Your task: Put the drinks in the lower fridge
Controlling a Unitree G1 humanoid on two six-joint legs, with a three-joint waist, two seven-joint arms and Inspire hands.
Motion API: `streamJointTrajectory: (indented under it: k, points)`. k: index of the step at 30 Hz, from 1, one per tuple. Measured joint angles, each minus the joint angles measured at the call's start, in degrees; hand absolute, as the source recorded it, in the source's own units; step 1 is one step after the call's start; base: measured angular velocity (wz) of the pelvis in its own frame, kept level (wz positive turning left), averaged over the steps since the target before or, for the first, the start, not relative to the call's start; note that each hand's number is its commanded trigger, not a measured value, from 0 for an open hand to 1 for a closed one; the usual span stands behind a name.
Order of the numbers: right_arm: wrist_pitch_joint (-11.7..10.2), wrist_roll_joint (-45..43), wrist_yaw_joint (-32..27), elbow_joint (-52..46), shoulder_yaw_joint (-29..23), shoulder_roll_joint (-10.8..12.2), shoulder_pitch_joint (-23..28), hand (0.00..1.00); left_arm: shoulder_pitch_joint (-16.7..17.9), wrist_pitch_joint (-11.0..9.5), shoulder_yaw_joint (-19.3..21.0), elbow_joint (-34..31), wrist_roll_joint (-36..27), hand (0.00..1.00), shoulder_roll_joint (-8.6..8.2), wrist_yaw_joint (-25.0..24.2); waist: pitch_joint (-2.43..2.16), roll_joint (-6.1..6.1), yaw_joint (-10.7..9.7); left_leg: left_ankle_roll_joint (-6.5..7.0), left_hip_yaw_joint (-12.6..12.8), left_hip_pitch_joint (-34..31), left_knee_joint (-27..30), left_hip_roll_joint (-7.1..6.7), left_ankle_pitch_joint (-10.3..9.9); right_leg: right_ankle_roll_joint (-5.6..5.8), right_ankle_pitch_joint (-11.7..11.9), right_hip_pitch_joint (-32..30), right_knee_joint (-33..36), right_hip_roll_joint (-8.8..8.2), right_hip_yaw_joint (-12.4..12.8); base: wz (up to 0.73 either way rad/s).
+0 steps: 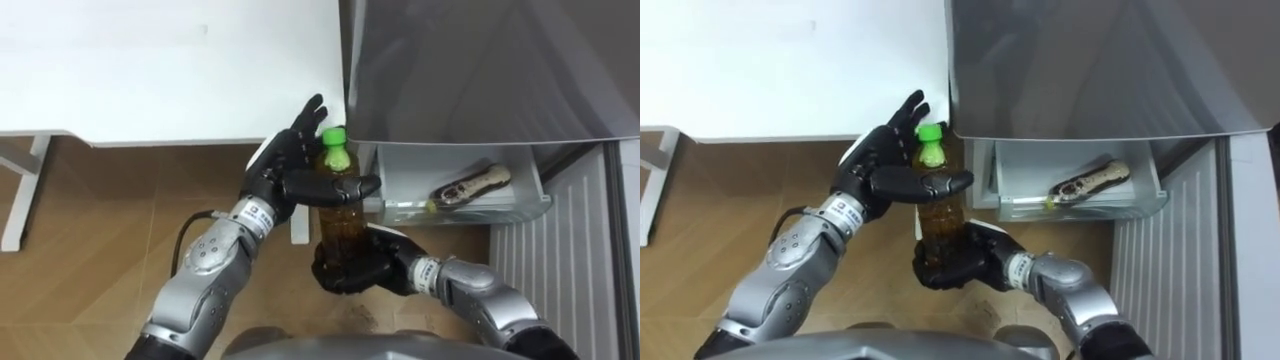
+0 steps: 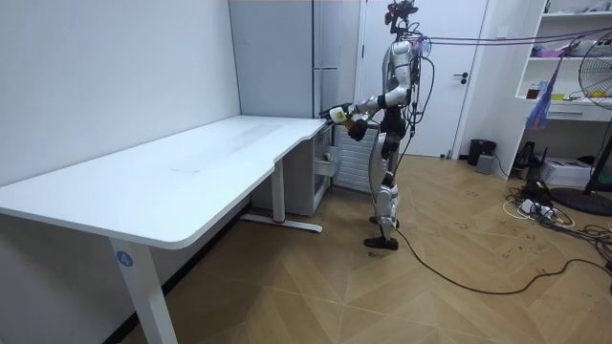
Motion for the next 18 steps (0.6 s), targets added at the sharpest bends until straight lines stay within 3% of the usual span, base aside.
streamJointTrajectory:
  k: [3, 4, 6, 8, 10, 18]
  points:
    - [0.0, 0.0, -0.3, 0.8, -2.4, -0.1, 0.6, 1.0, 0.0, 0.6, 0.6, -3.8, 0.5, 0.0, 2.01, 1.0, 0.25, 0.34, 1.3, -0.01, -0.1, 0.0, 0.0, 0.11, 0.0, -0.07, 0.0, 0.0, 0.0, 0.12, 0.0, 0.0]
    - [0.0, 0.0, -0.7, 1.0, -2.7, -0.1, 0.7, 1.0, 0.0, 0.5, 1.6, -5.1, 0.5, 0.0, 1.85, 1.4, 0.31, 0.42, 1.7, -0.02, -0.1, 0.0, 0.0, 0.12, 0.0, -0.07, 0.0, 0.0, 0.0, 0.13, 0.0, 0.0]
    - [0.0, 0.0, -1.4, 1.4, -3.0, -0.1, 0.7, 1.0, -0.5, -2.1, 5.0, -9.1, 0.4, 0.0, 1.01, 3.4, 0.36, 0.5, 2.3, -0.06, -0.1, 0.2, -0.1, 0.13, 0.0, -0.07, 0.0, 0.2, 0.0, 0.14, -0.1, 0.0]
    - [0.0, 0.0, -1.5, 1.4, -3.0, -0.2, 0.9, 1.0, -2.0, -7.6, 8.5, -12.8, -0.1, 0.0, 0.28, 5.1, 0.42, 0.58, 2.9, -0.07, -0.1, 0.9, -0.4, 0.09, 0.1, -0.07, 0.0, 1.0, -0.2, 0.15, 0.0, 0.0]
    - [-0.2, -0.3, -1.5, 1.4, -3.2, -0.2, 0.9, 1.0, -2.4, -9.6, 10.3, -14.3, 0.0, 0.0, 0.29, 6.0, 0.4, 0.62, 3.5, -0.07, 0.0, 1.6, -0.9, 0.05, 0.1, -0.05, 0.0, 1.3, -0.2, 0.14, 0.0, -0.05]
    - [-0.2, -0.8, -0.6, 1.5, -4.2, -0.1, 1.0, 1.0, -1.8, -9.9, 13.6, -14.9, 1.0, 0.0, -0.62, 8.7, 0.14, 0.91, 4.3, -0.07, -0.2, 1.6, -1.2, 0.04, 0.1, -0.05, 0.0, 1.1, -0.2, 0.12, -0.2, -0.01]
